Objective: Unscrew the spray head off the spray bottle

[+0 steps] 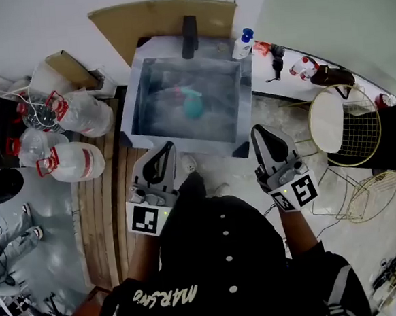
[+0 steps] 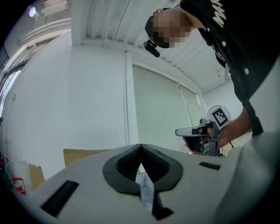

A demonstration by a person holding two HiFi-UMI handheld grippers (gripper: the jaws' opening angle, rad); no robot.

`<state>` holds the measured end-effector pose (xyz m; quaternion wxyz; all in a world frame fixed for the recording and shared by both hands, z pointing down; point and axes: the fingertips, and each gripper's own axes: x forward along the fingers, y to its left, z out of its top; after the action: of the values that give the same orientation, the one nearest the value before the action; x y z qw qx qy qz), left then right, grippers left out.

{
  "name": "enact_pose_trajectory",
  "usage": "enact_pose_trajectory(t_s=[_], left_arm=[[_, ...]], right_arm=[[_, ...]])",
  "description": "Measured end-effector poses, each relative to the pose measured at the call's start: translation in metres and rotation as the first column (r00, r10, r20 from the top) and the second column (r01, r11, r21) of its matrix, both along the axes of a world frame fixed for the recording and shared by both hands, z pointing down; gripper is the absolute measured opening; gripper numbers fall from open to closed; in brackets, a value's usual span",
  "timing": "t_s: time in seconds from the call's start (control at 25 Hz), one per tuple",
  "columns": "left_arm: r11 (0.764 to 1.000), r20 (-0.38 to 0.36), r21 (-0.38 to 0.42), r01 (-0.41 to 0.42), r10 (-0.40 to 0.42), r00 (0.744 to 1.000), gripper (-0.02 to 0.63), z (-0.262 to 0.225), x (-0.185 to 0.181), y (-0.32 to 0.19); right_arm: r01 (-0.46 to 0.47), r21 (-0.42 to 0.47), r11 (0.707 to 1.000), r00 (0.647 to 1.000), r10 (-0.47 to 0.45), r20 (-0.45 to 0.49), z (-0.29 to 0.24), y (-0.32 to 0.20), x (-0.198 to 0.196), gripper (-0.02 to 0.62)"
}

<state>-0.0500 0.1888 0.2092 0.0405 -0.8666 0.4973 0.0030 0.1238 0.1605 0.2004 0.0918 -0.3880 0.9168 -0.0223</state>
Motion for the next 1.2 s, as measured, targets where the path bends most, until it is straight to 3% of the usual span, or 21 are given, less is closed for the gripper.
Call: enact_pose_trajectory(t_s=[0.16,0.28,0.48,0.6,0.72,0.84,0.88,0.96,1.04,1.12,1.16,1.2], left_arm=[[0.994,0.075,-0.069,-0.087,0.093,0.993,0.025,0.025,0.001,-0.046],[0.974,0.177,-0.157,-0.166,0.193,0.965,0.025,0.058,0.003,-0.075],[0.925,0.149,-0.284,-0.254,0.304,0.941,0.025,0.105,0.003,-0.104],[0.894,0.166,-0.353,-0.278,0.352,0.921,0.025,0.132,0.002,-0.12],[0.86,0.192,-0.436,-0.264,0.375,0.907,0.025,0.174,0.0,-0.138],[0.81,0.235,-0.546,-0.213,0.392,0.889,0.028,0.229,-0.003,-0.153],[0.795,0.261,-0.573,-0.197,0.405,0.876,0.046,0.246,-0.004,-0.159],[0.76,0.311,-0.628,-0.168,0.443,0.841,0.154,0.28,-0.005,-0.171],[0.701,0.326,-0.698,-0.149,0.495,0.805,0.213,0.314,-0.001,-0.175],[0.617,0.304,-0.775,-0.136,0.552,0.776,0.255,0.343,0.006,-0.173],[0.574,0.283,-0.808,-0.13,0.573,0.769,0.292,0.354,0.009,-0.173],[0.549,0.268,-0.826,-0.127,0.581,0.769,0.344,0.359,0.011,-0.177]], right_arm=[[0.0,0.01,1.0,0.998,0.0,-0.059,0.0,-0.038,-0.017,0.003],[0.016,0.008,1.0,0.993,-0.015,-0.12,0.004,-0.066,-0.033,0.009],[0.052,-0.04,0.998,0.975,-0.06,-0.213,0.024,-0.111,-0.056,0.009],[0.085,-0.093,0.992,0.945,-0.11,-0.307,0.042,-0.136,-0.069,0.009],[0.142,-0.15,0.979,0.88,-0.194,-0.434,0.069,-0.157,-0.081,0.011],[0.215,-0.269,0.939,0.793,-0.329,-0.513,0.108,-0.171,-0.095,0.019],[0.239,-0.311,0.92,0.767,-0.375,-0.52,0.122,-0.177,-0.102,0.054],[0.294,-0.366,0.883,0.717,-0.457,-0.527,0.147,-0.19,-0.116,0.148],[0.345,-0.416,0.842,0.665,-0.532,-0.524,0.173,-0.198,-0.129,0.193],[0.388,-0.474,0.791,0.611,-0.605,-0.511,0.2,-0.199,-0.143,0.222],[0.406,-0.5,0.765,0.578,-0.638,-0.508,0.214,-0.198,-0.151,0.234],[0.417,-0.521,0.745,0.545,-0.664,-0.512,0.228,-0.197,-0.157,0.239]])
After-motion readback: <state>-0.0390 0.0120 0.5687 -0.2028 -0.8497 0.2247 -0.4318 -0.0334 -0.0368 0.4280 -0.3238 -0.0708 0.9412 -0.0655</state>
